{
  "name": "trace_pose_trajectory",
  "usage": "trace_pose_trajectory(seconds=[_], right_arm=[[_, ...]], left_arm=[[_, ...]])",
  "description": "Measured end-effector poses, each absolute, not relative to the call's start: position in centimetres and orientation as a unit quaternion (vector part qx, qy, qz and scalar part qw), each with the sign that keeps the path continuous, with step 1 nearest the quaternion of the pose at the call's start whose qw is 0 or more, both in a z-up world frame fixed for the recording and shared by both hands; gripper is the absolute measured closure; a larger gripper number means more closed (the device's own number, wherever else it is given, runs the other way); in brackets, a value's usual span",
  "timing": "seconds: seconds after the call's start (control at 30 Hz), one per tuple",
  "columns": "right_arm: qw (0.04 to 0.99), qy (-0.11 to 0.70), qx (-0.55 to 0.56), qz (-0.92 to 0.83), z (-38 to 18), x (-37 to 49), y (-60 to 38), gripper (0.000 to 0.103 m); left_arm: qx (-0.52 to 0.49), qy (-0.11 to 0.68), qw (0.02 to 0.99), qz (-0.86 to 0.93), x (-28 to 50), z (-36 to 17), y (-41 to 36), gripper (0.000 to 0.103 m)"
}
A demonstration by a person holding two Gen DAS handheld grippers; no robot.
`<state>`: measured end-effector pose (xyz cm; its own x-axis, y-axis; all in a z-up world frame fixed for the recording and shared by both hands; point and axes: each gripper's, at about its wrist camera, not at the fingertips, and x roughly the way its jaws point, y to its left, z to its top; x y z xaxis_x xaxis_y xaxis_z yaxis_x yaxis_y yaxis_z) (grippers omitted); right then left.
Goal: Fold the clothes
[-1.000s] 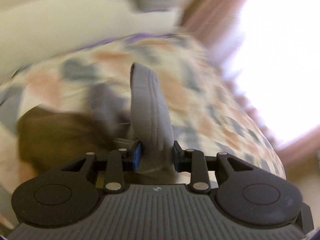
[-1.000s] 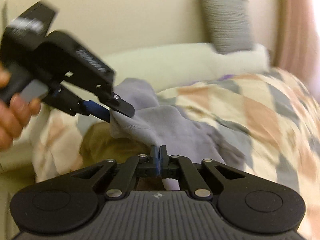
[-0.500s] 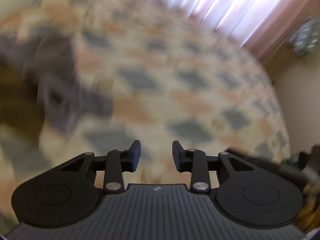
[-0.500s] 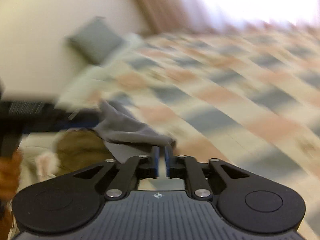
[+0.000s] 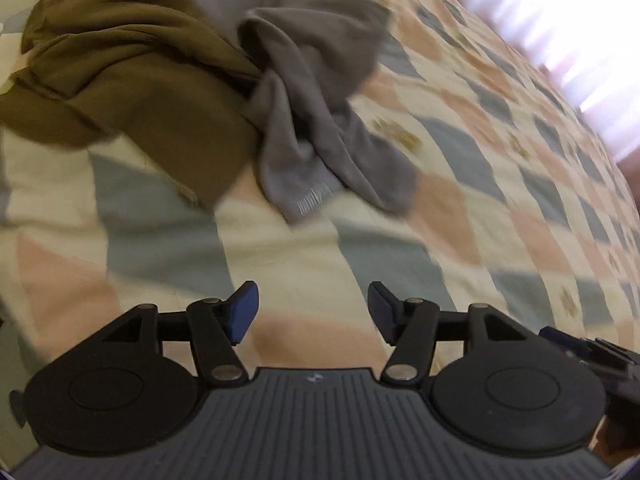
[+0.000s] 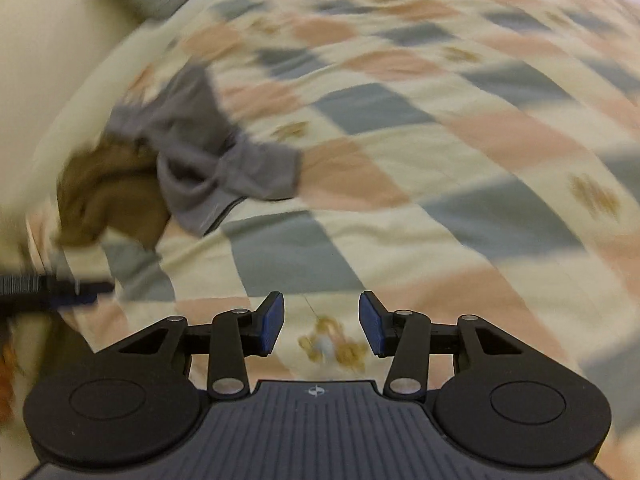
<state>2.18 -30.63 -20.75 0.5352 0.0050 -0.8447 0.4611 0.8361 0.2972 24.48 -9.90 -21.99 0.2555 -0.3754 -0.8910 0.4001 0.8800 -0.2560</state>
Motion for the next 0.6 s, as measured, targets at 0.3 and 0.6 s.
trace_pose_trajectory(seconds=[0.3,0.6], right_arm=[[0.858,0.509,-0.058,-0.021,-27.9,20.7,-27.4,0.057],[0.799,0.515,-0.306,0.041,-37.3,25.9,-25.9,0.053]], left_arm=[[-0.044,0.604,0.760,-0.236,33.9,-31.6,-12.4,0.051],[-0.154,0.636,0.727,-0.209,36.5,-36.1,-11.9,0.053]])
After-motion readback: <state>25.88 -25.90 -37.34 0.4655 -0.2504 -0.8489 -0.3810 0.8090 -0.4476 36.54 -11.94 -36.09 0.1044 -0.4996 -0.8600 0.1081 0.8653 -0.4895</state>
